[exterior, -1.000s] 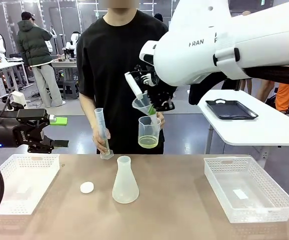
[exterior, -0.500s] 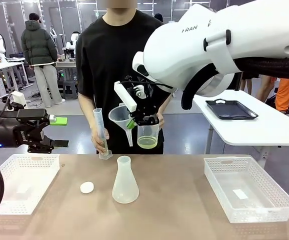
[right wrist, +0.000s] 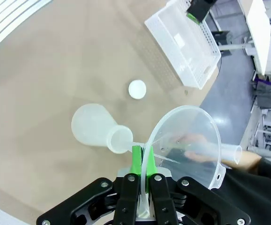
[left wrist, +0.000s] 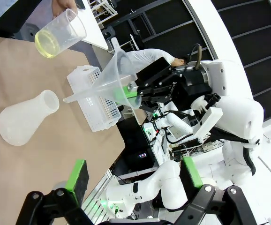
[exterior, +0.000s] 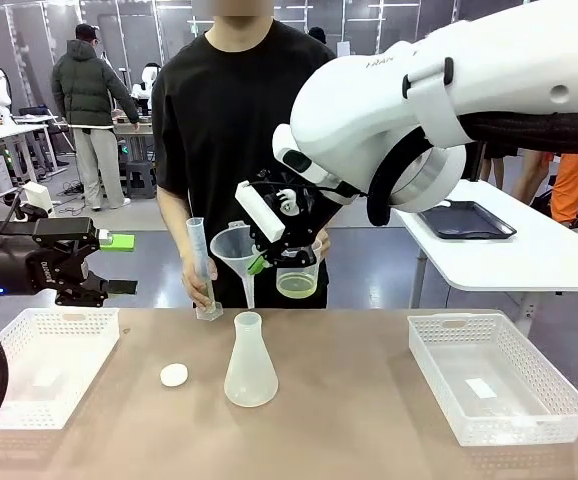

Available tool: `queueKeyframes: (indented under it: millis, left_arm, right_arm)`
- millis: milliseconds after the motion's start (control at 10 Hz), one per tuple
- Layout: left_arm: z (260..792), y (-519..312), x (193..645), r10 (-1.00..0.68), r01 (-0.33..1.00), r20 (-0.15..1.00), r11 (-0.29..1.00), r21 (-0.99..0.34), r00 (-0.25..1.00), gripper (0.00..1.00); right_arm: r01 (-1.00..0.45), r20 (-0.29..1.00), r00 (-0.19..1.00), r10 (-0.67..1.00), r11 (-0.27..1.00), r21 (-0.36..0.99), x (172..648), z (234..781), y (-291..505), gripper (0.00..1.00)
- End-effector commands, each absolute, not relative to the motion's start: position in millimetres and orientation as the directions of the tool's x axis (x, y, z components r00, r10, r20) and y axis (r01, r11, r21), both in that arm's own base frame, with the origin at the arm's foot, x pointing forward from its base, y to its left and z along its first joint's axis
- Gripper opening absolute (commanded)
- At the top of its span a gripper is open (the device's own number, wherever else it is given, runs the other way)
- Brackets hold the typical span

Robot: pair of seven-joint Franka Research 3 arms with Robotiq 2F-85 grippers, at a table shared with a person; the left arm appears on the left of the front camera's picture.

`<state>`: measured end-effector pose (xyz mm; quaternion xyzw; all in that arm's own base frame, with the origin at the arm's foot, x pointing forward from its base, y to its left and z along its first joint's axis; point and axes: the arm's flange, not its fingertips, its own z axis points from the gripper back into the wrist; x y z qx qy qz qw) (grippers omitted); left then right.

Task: Prepare the solutions needed for the experiment.
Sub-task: Pick up the Plastic Funnel and insert it into the Big flask.

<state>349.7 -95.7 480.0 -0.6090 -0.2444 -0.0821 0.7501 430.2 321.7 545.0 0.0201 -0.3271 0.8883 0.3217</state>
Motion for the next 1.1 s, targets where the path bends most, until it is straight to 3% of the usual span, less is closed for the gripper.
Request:
queueKeyframes:
  millis: [0,1000]
  left_arm:
    - [482,-99,349,0.195,0.410,0.452,0.221,-0.885,0.871,1.00]
    - [482,-99,349,0.195,0.410,0.452,0.221,-0.885,0.871,1.00]
  right_arm:
    - [-0.564,0.289,-0.817,0.499,-0.588,-0.579,440,532,315,0.03]
    - [-0.589,0.359,-0.806,0.470,-0.588,-0.554,468,481,324,0.03]
